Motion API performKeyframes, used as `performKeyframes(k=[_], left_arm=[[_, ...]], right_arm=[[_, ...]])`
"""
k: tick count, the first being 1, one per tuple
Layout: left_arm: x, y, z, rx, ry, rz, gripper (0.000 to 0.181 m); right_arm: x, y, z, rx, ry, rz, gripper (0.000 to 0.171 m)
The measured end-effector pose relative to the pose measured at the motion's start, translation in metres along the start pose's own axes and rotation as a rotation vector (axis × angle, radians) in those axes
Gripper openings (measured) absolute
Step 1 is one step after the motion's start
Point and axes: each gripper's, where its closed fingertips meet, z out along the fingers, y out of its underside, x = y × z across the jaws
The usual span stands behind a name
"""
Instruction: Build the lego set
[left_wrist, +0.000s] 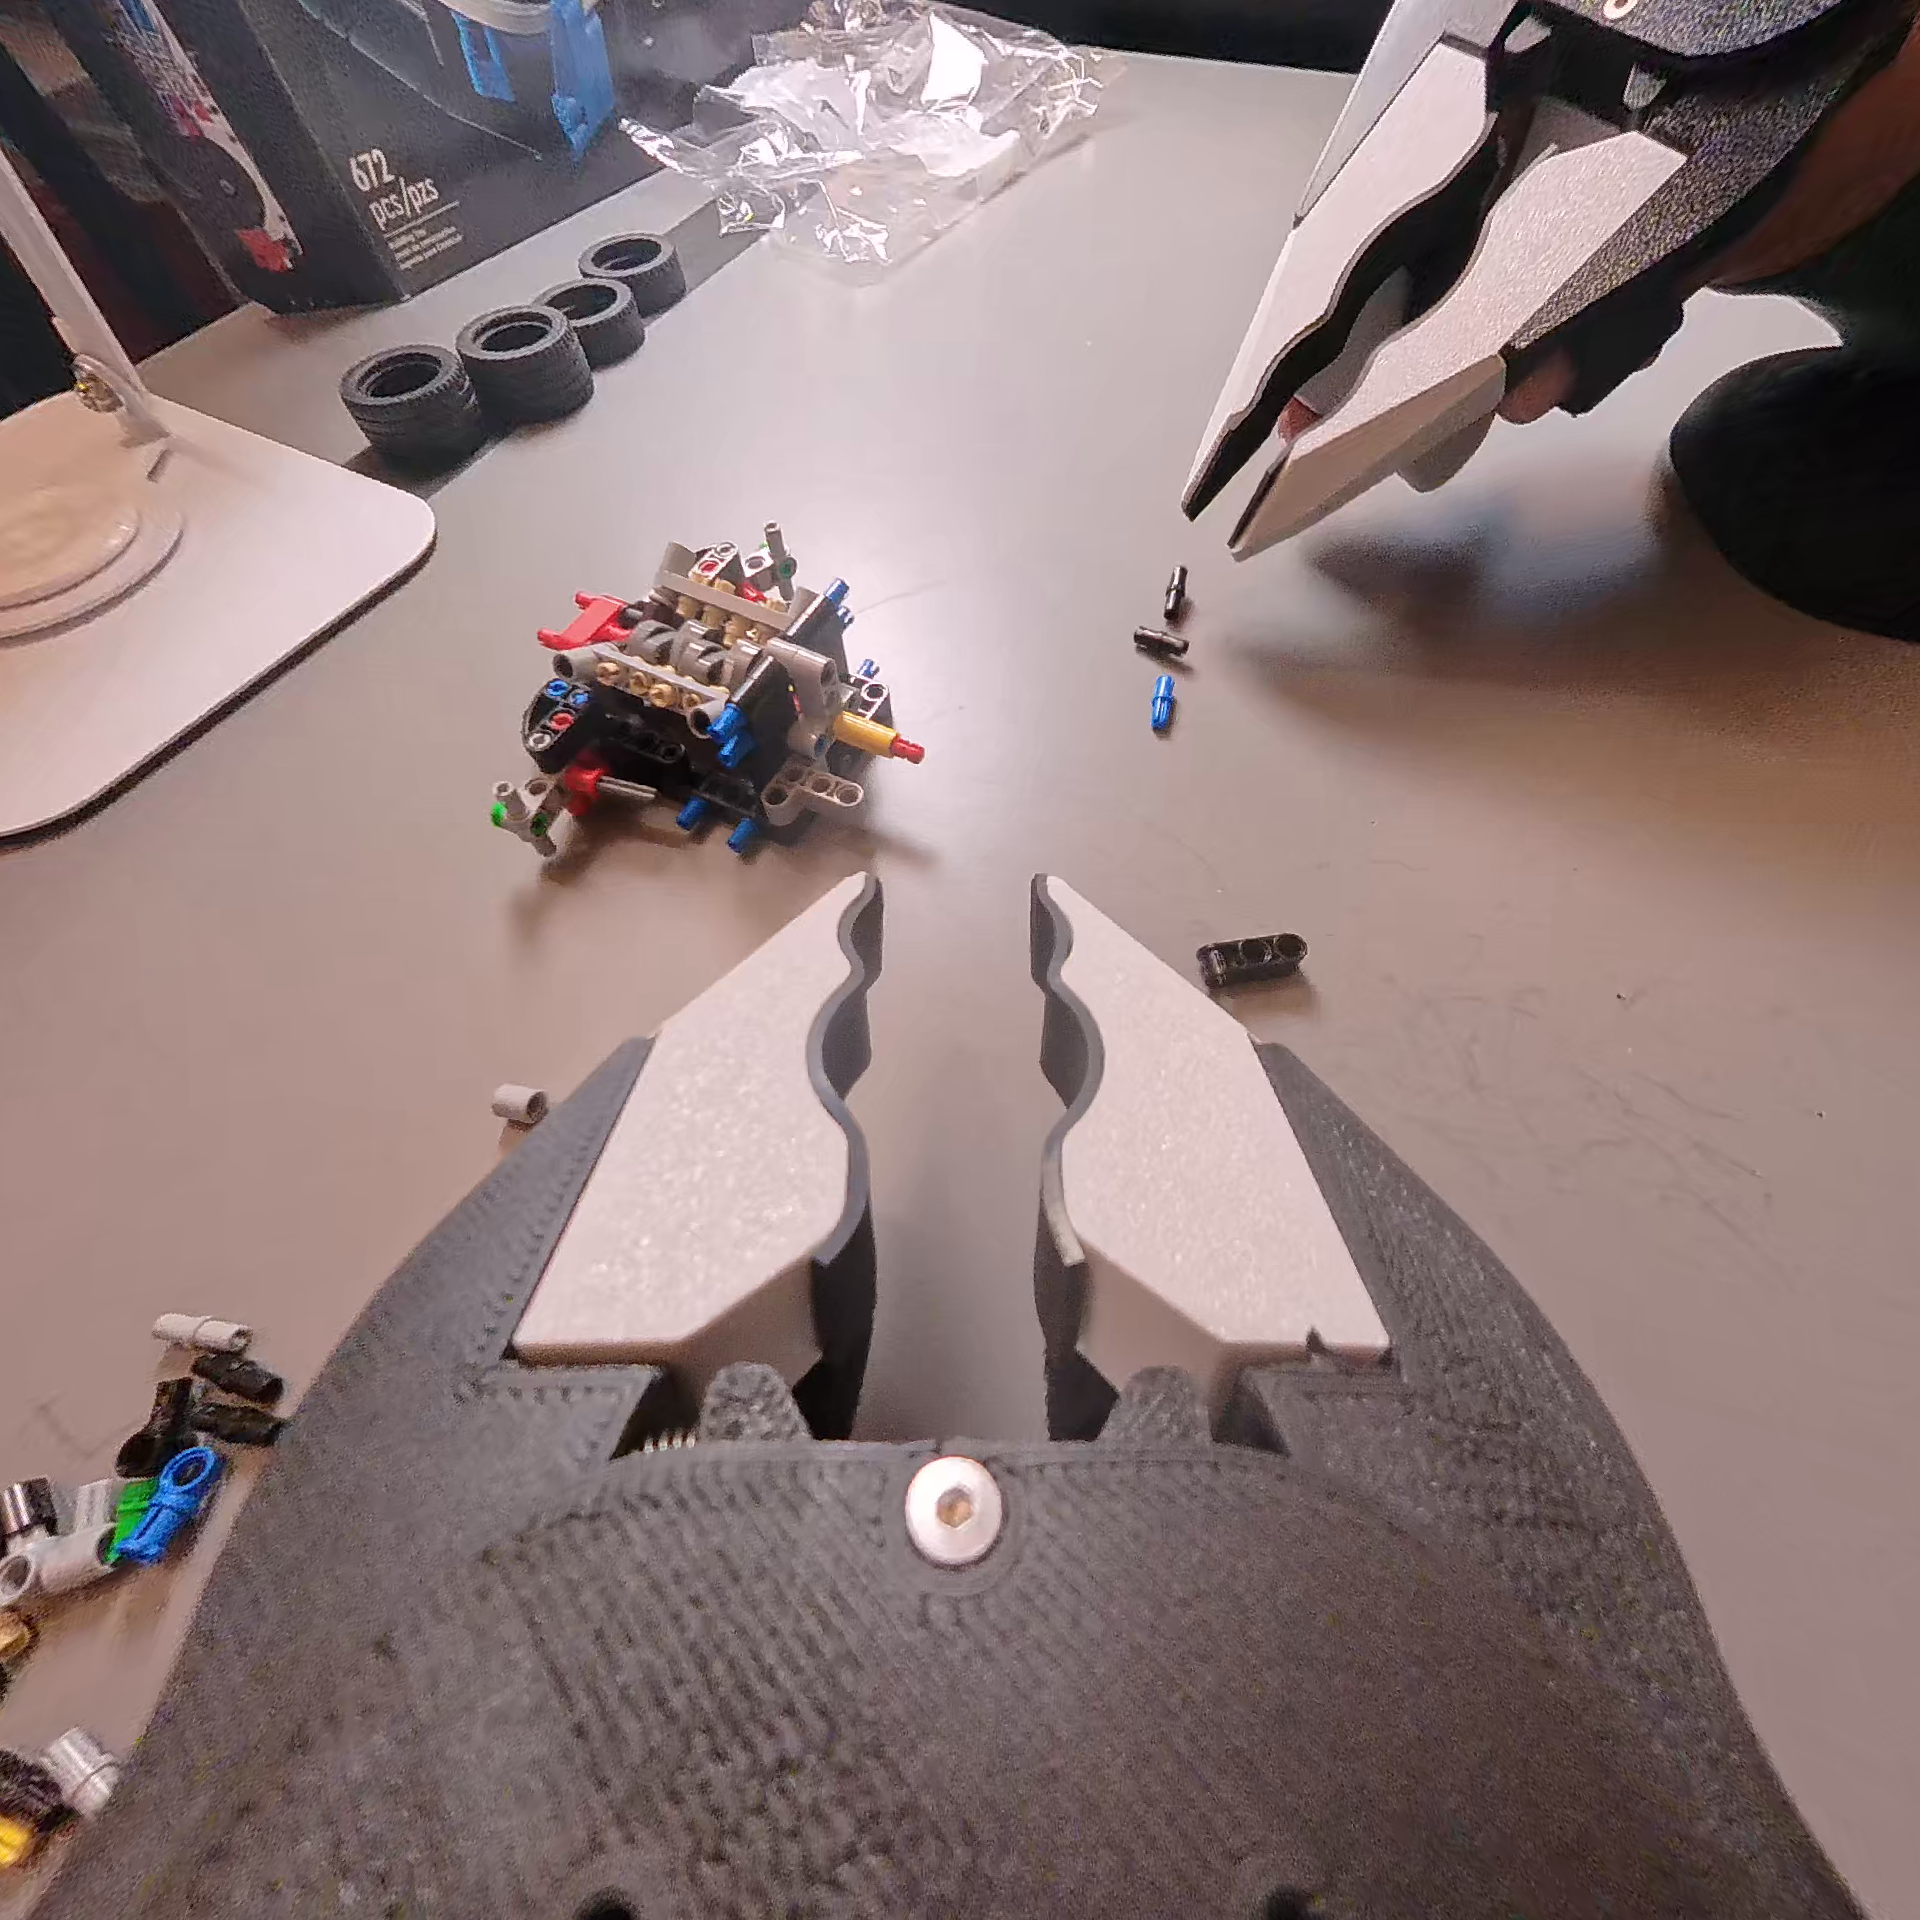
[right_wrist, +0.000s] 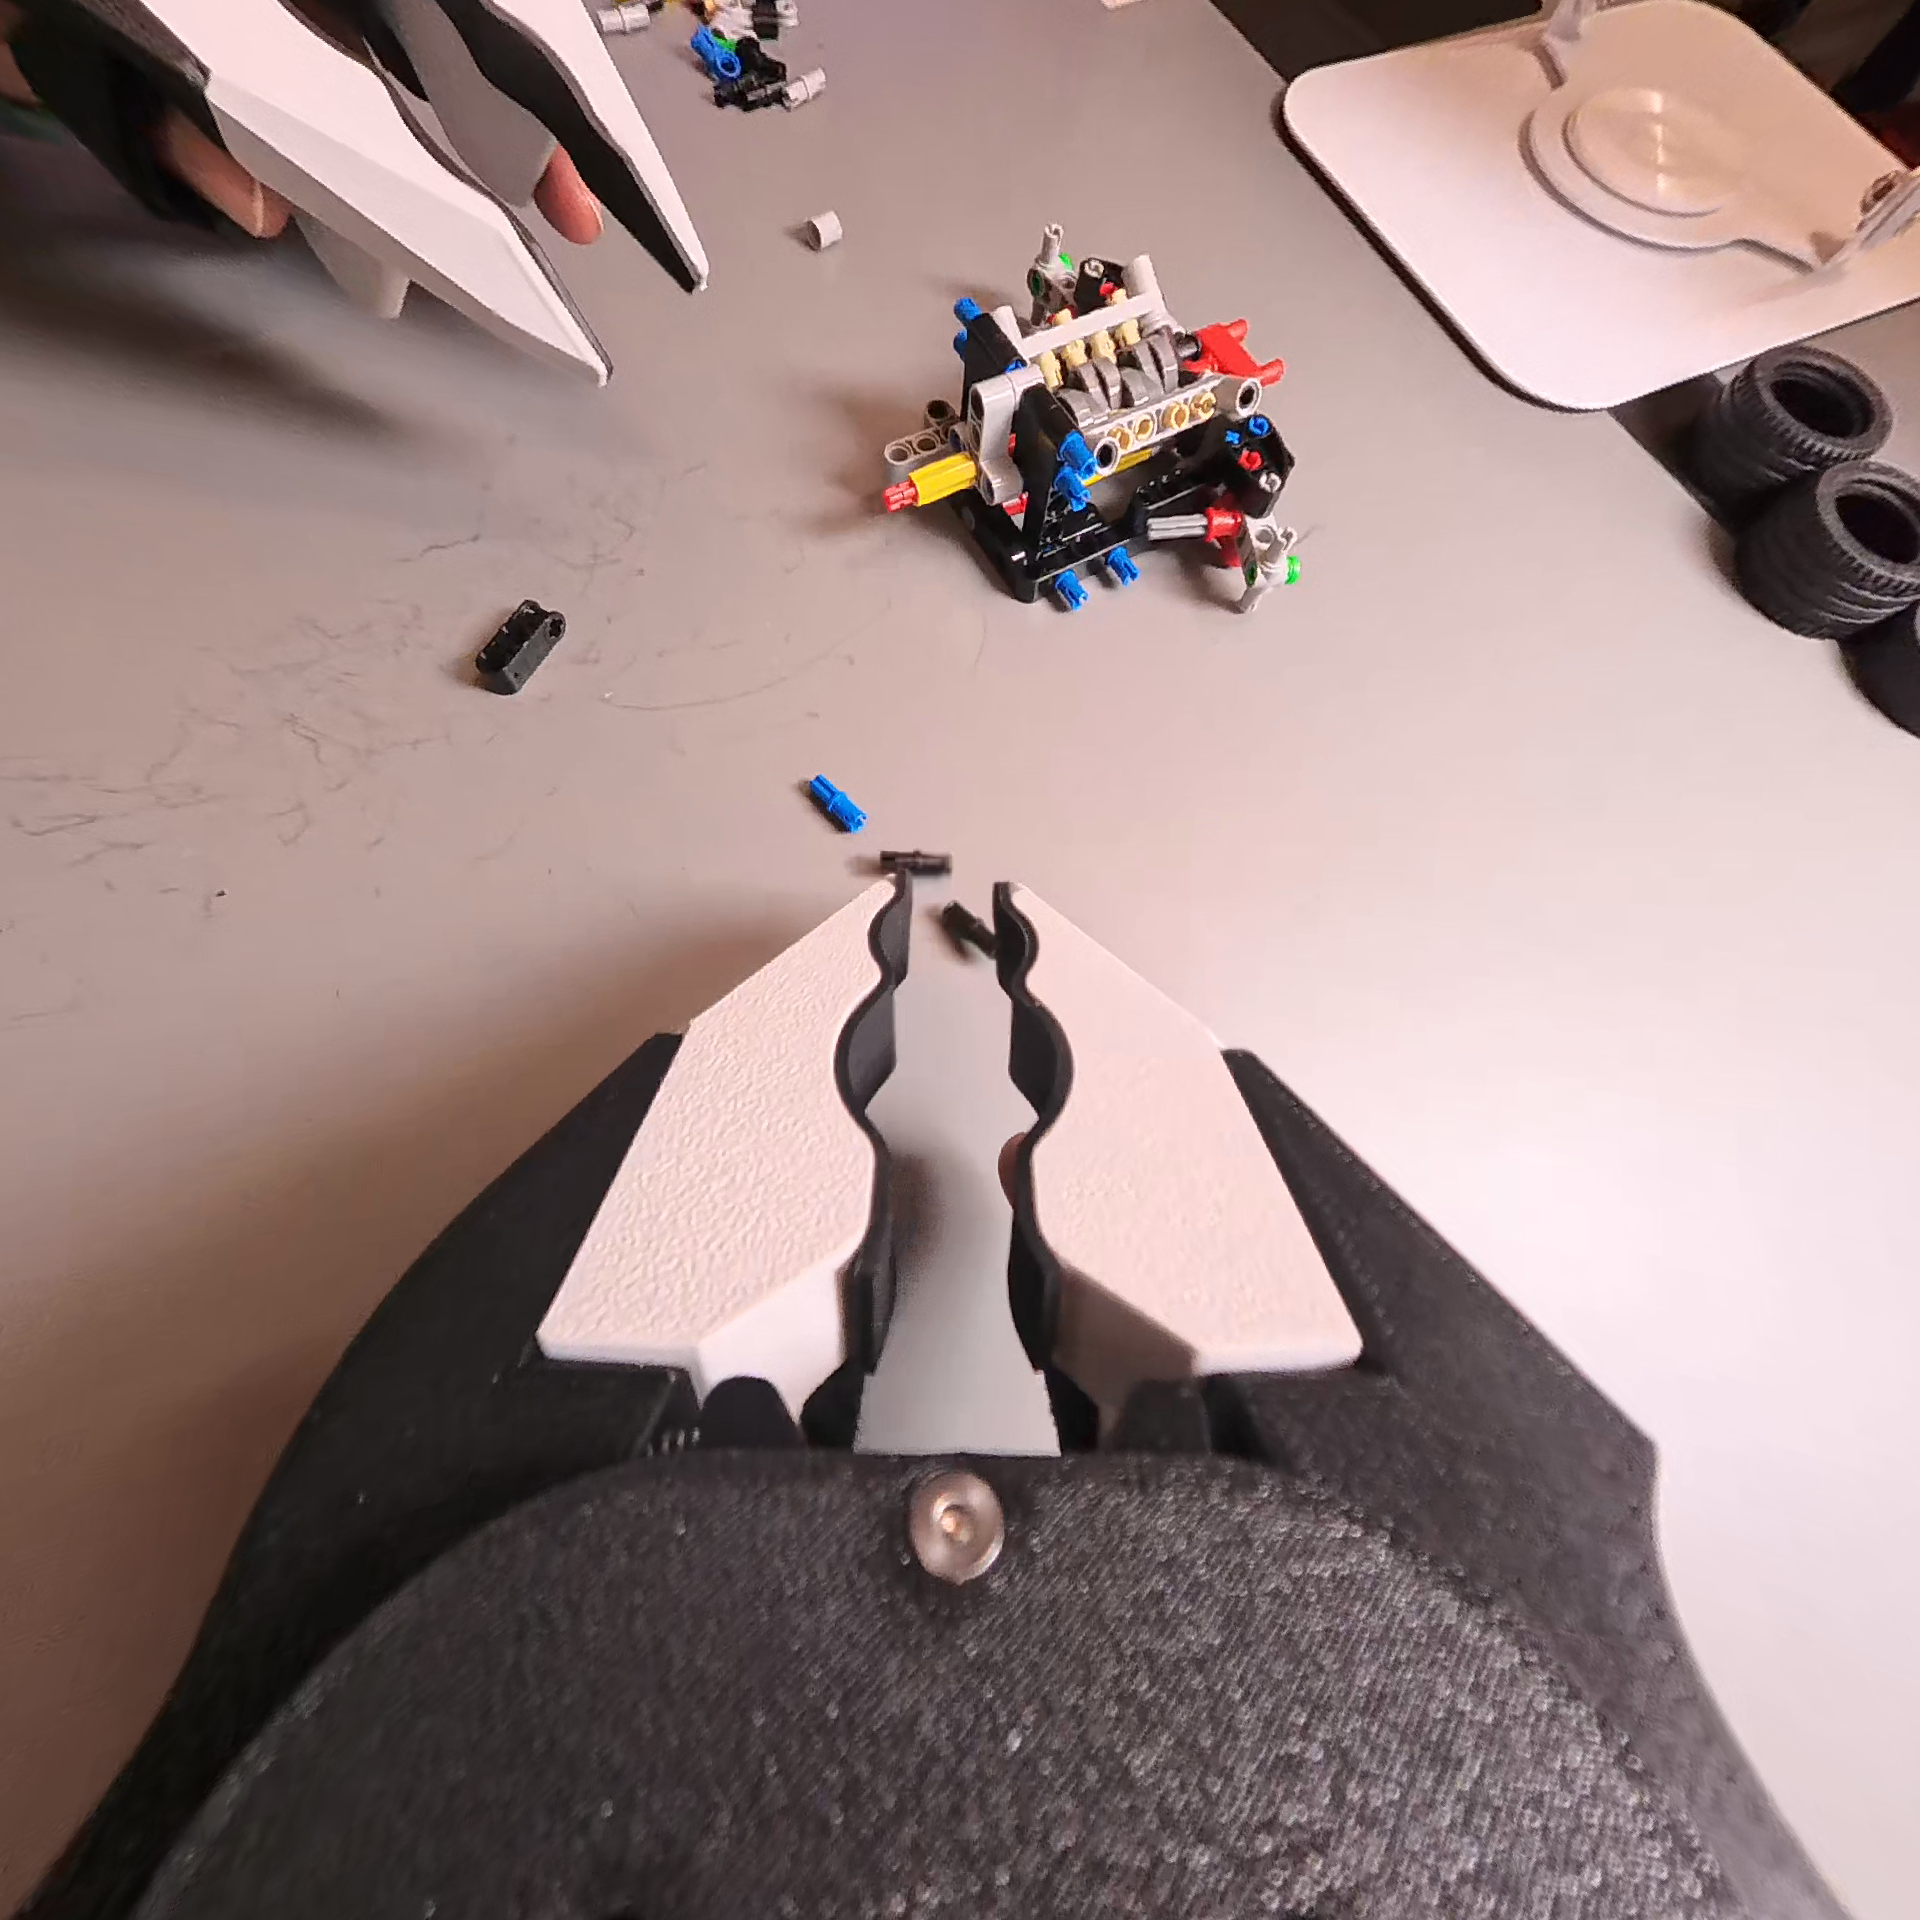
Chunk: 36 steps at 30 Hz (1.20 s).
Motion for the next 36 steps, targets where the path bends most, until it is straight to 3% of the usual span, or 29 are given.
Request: performKeyframes(k=[36], left_arm=[[-0.012, 0.009, -0.003, -0.042, -0.031, -0.006, 0.026]], right_arm=[[0.001, 0.012, 0.008, -0.040, -0.002, 0.003, 0.022]])
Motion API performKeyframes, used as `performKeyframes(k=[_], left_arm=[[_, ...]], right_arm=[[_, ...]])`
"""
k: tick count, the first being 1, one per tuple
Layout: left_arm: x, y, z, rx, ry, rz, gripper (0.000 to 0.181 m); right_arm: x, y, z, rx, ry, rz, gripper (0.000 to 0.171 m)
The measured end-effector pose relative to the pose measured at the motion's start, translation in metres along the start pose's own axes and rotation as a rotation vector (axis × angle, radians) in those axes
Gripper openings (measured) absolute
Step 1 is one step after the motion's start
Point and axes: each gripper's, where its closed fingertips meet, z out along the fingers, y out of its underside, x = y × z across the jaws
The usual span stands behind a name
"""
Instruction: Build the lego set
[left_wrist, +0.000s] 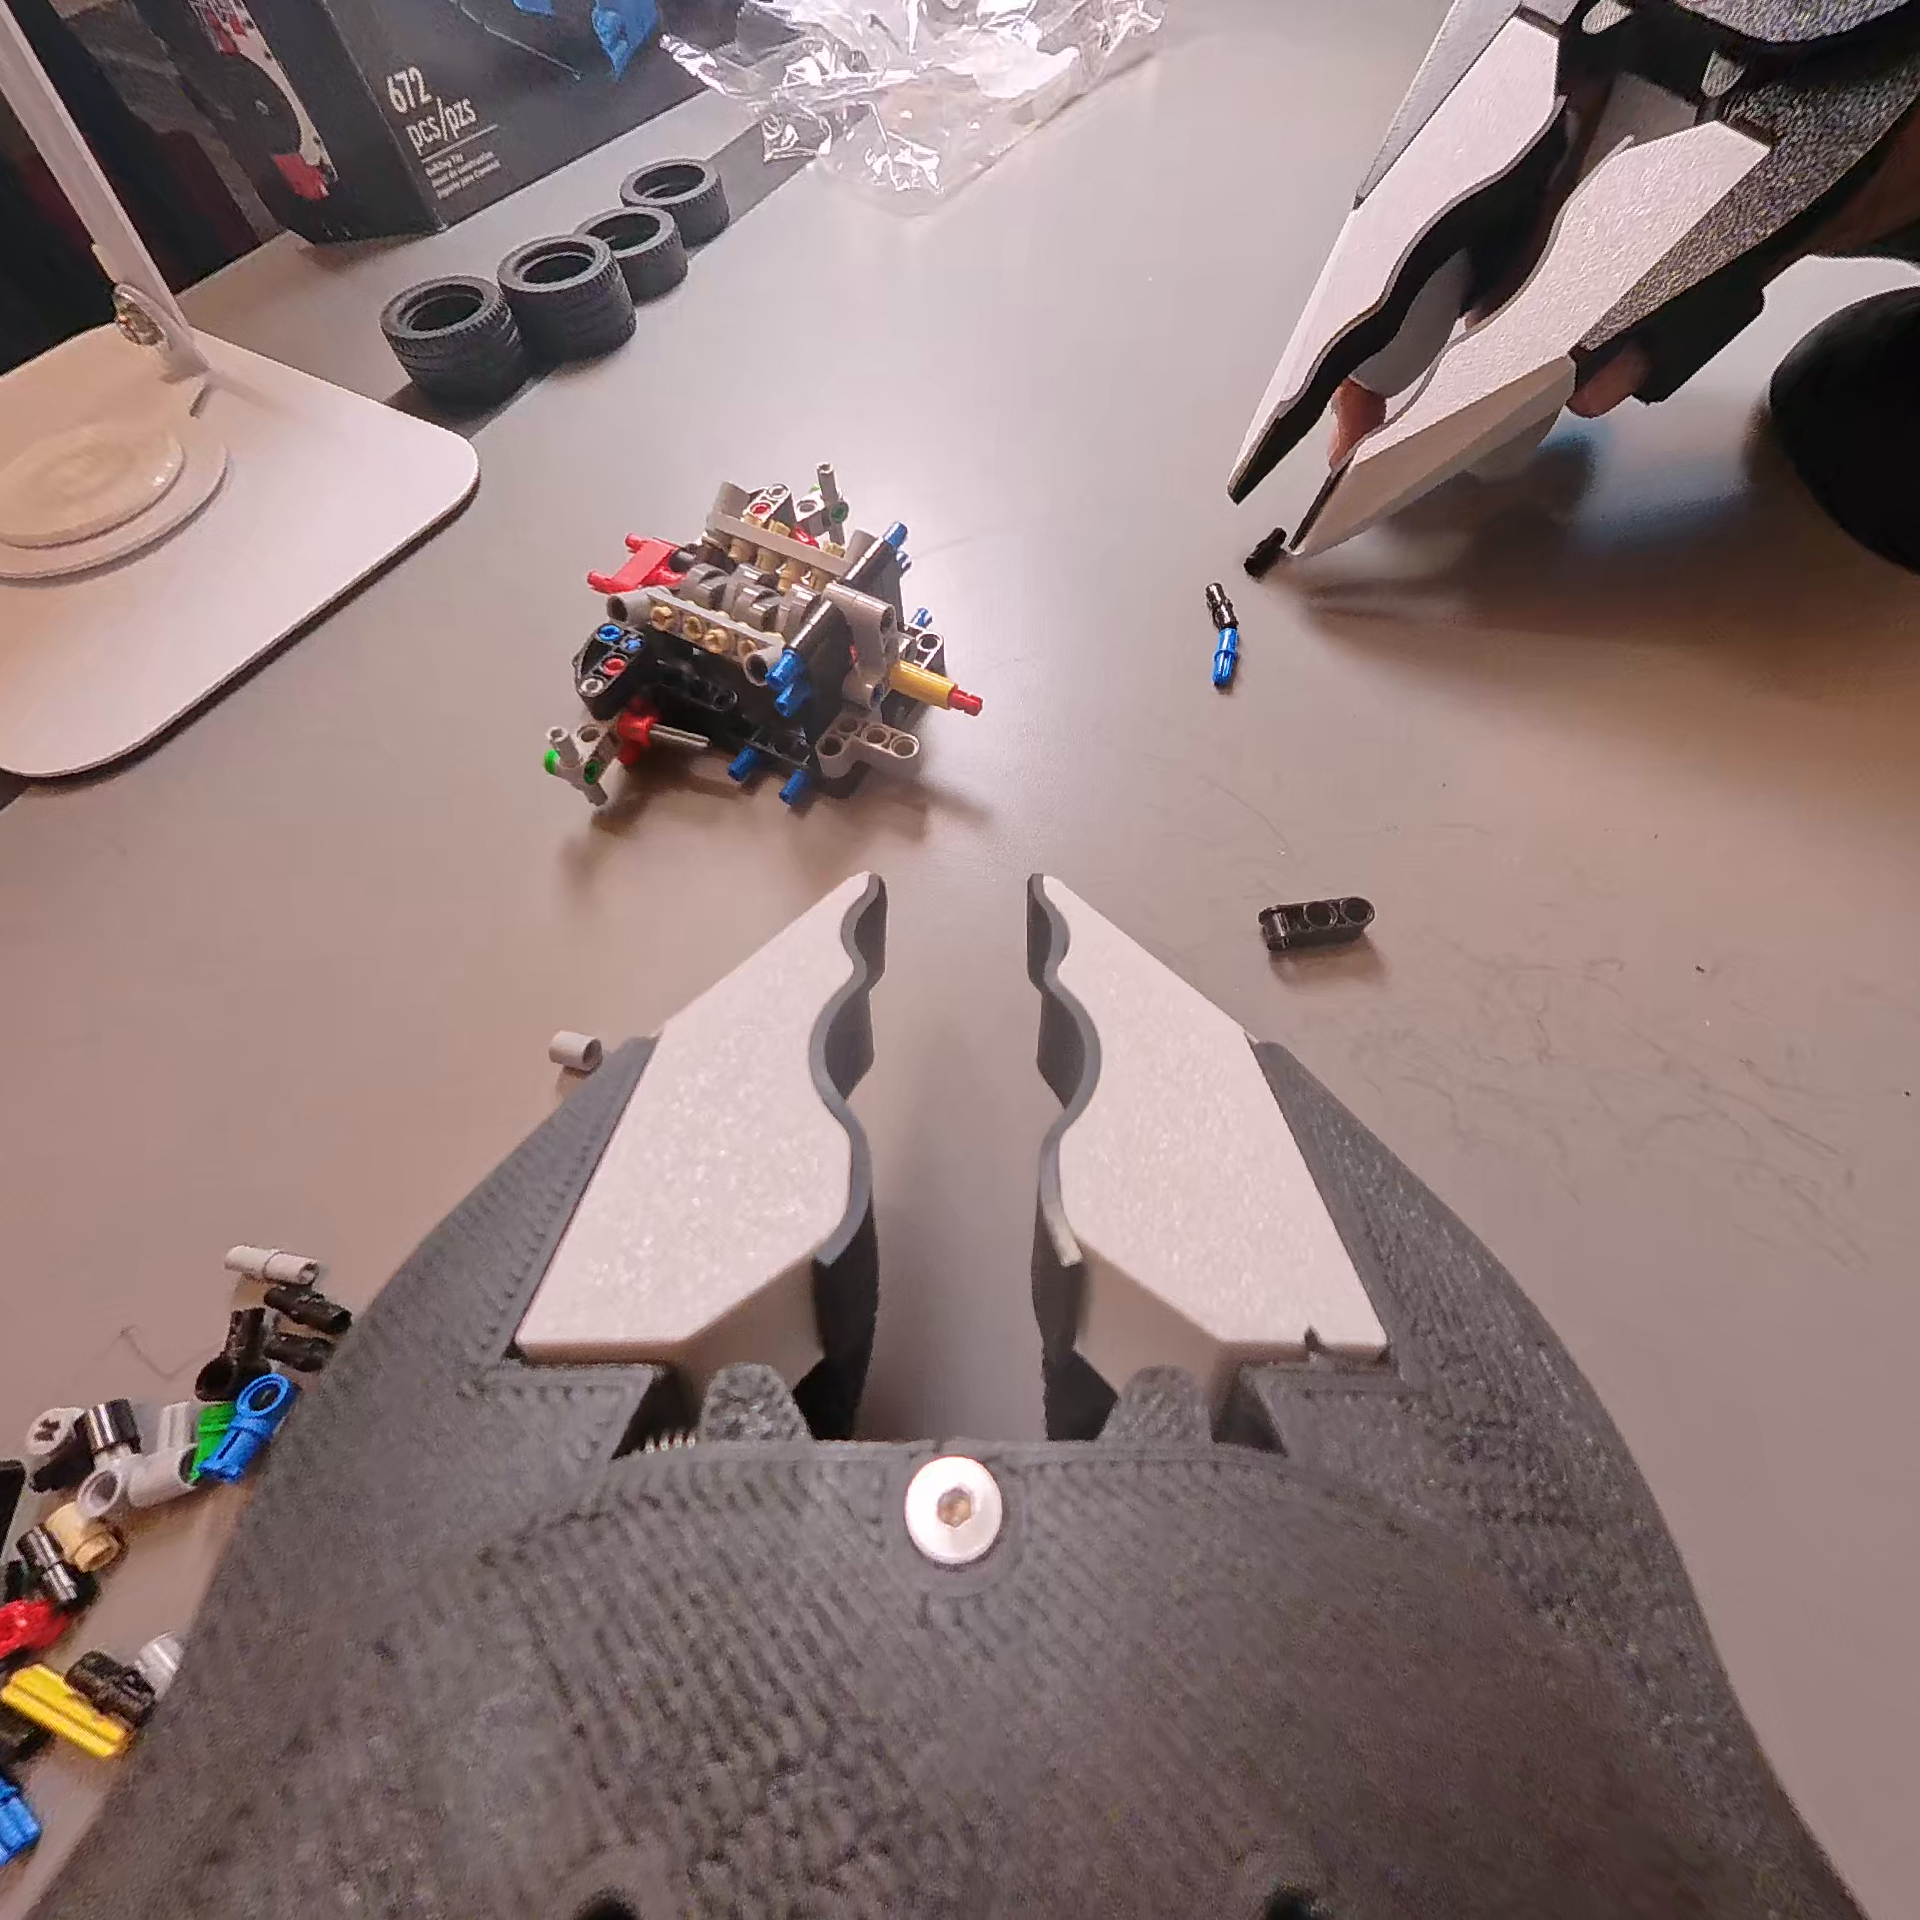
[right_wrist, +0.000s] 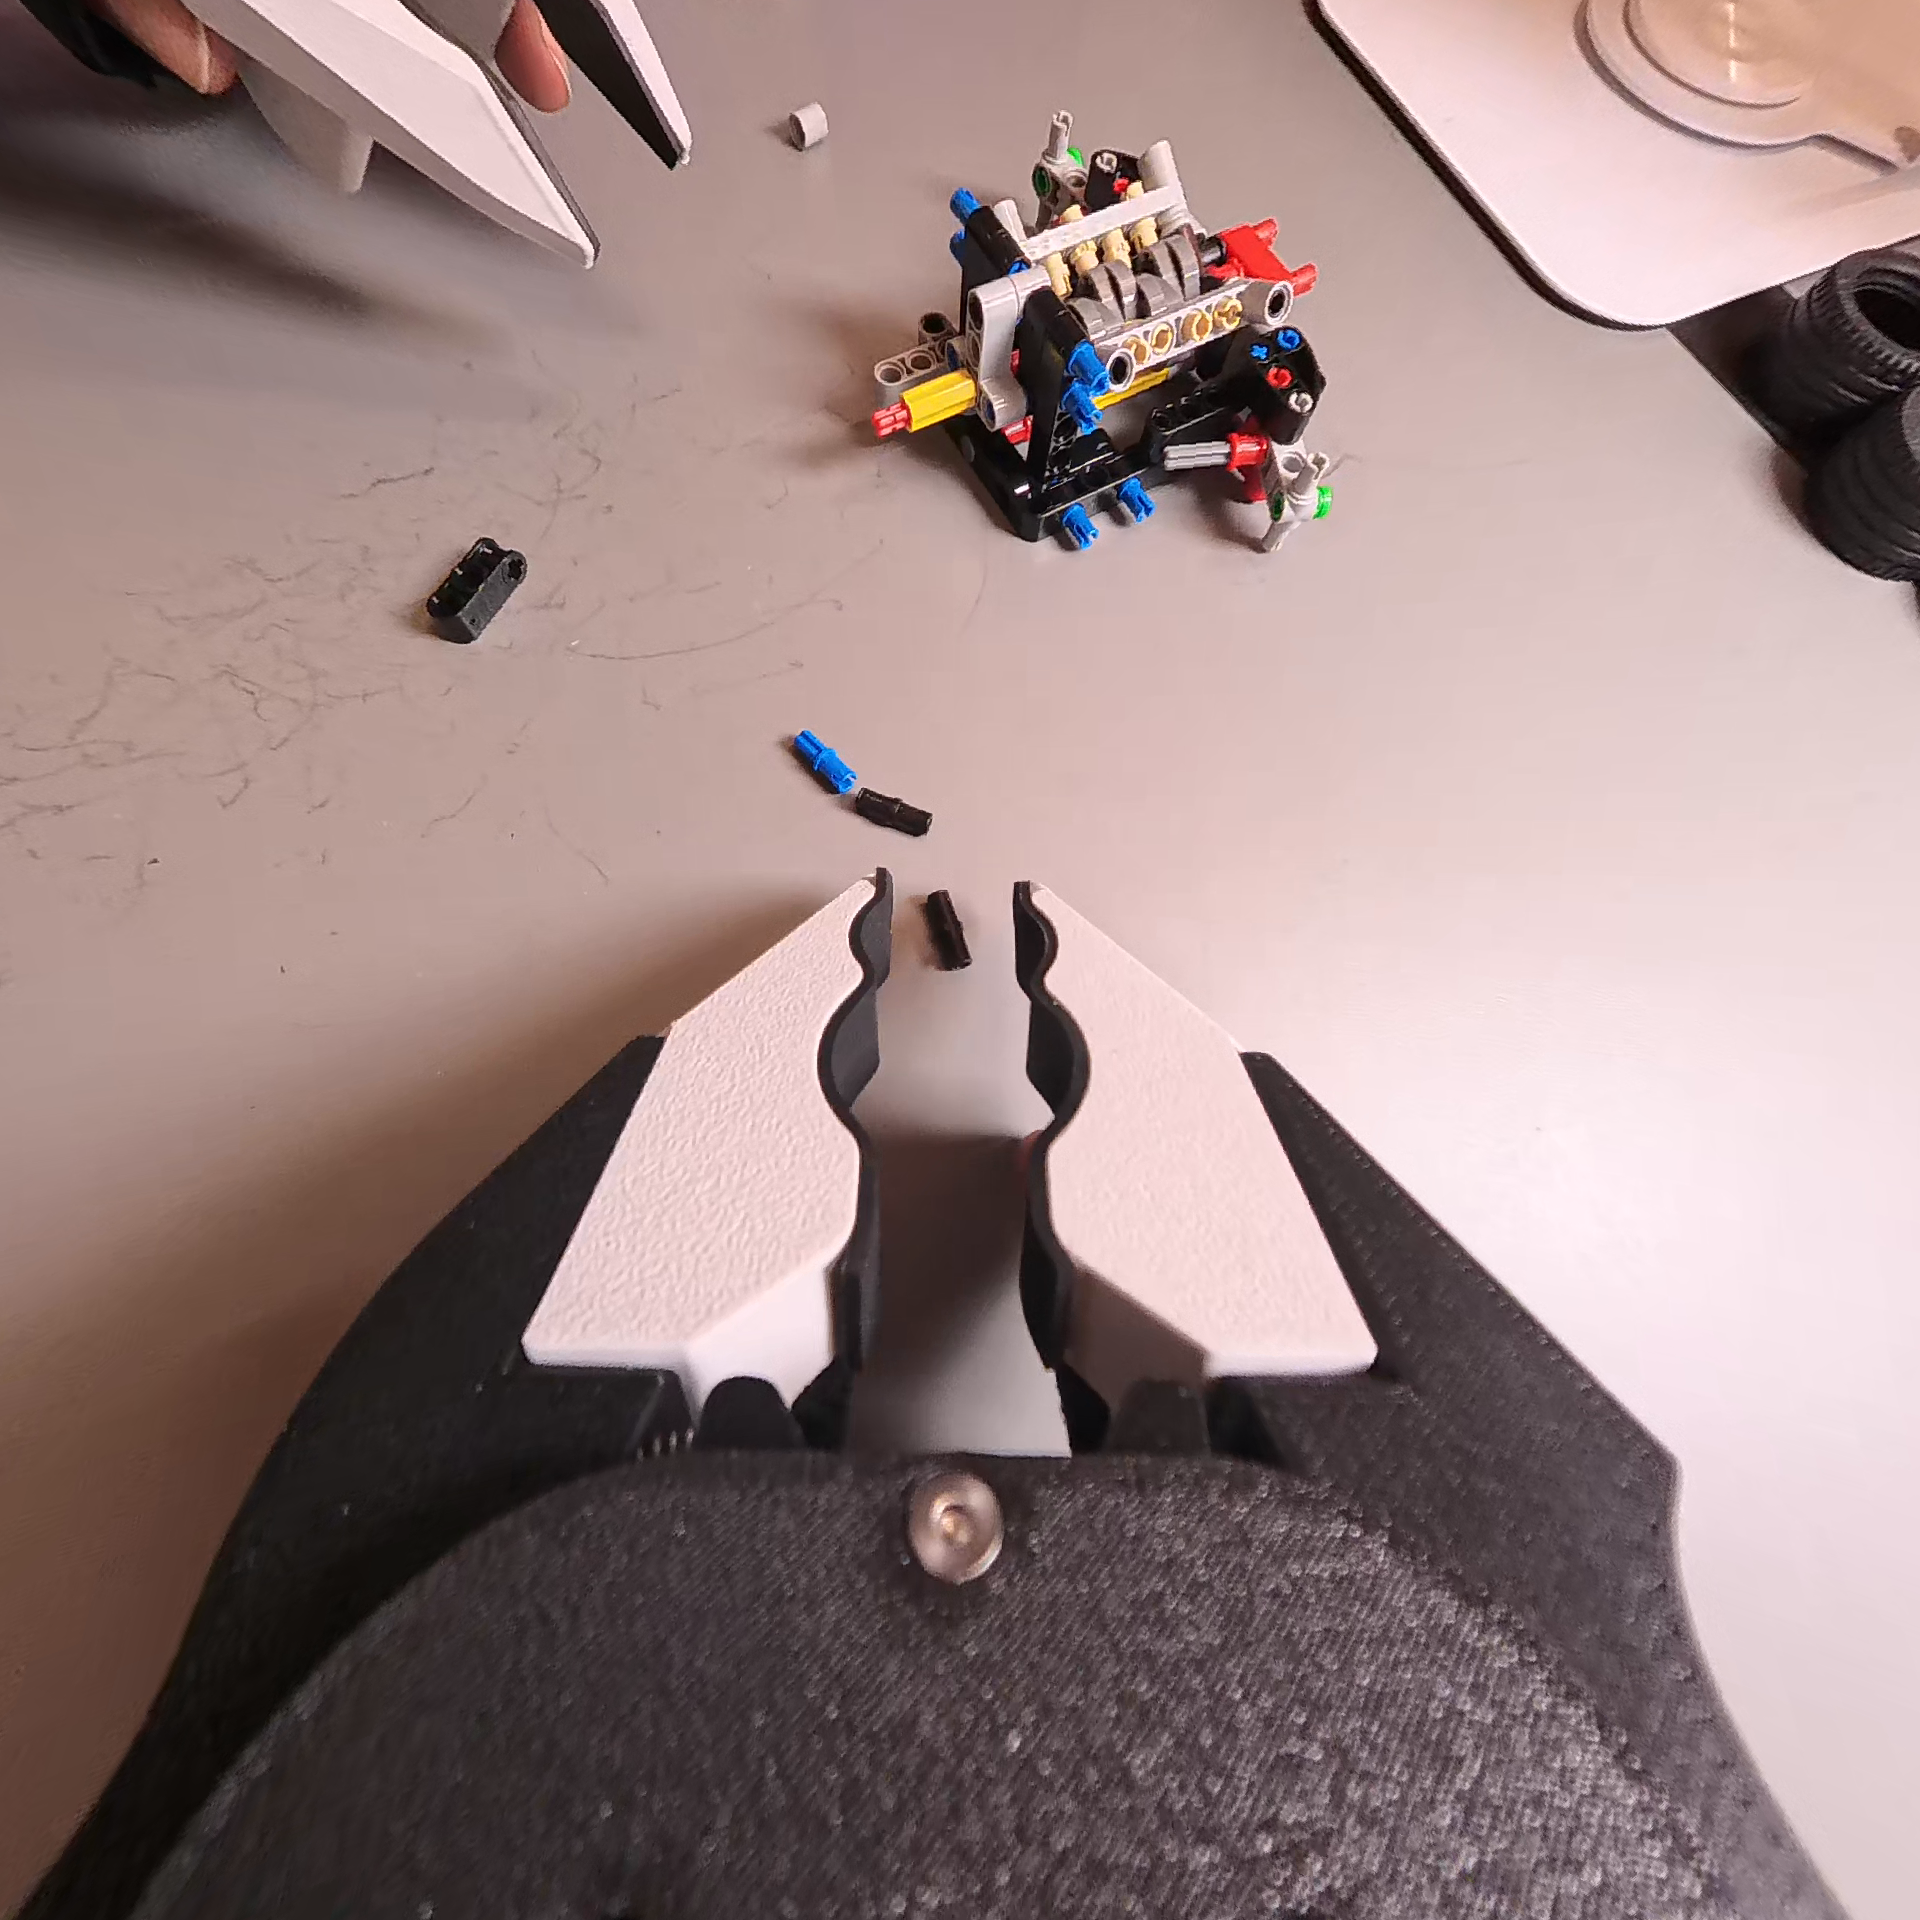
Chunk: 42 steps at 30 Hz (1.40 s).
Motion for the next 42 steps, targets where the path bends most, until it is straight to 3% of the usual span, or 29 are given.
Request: performKeyframes(k=[29, 42], left_arm=[[-0.002, 0.008, 0.004, -0.033, -0.004, 0.007, 0.024], [-0.004, 0.009, 0.004, -0.036, -0.015, 0.015, 0.024]], right_arm=[[-0.002, 0.001, 0.002, -0.012, -0.009, -0.008, 0.023], [-0.013, -0.002, 0.017, -0.174, -0.109, -0.117, 0.028]])
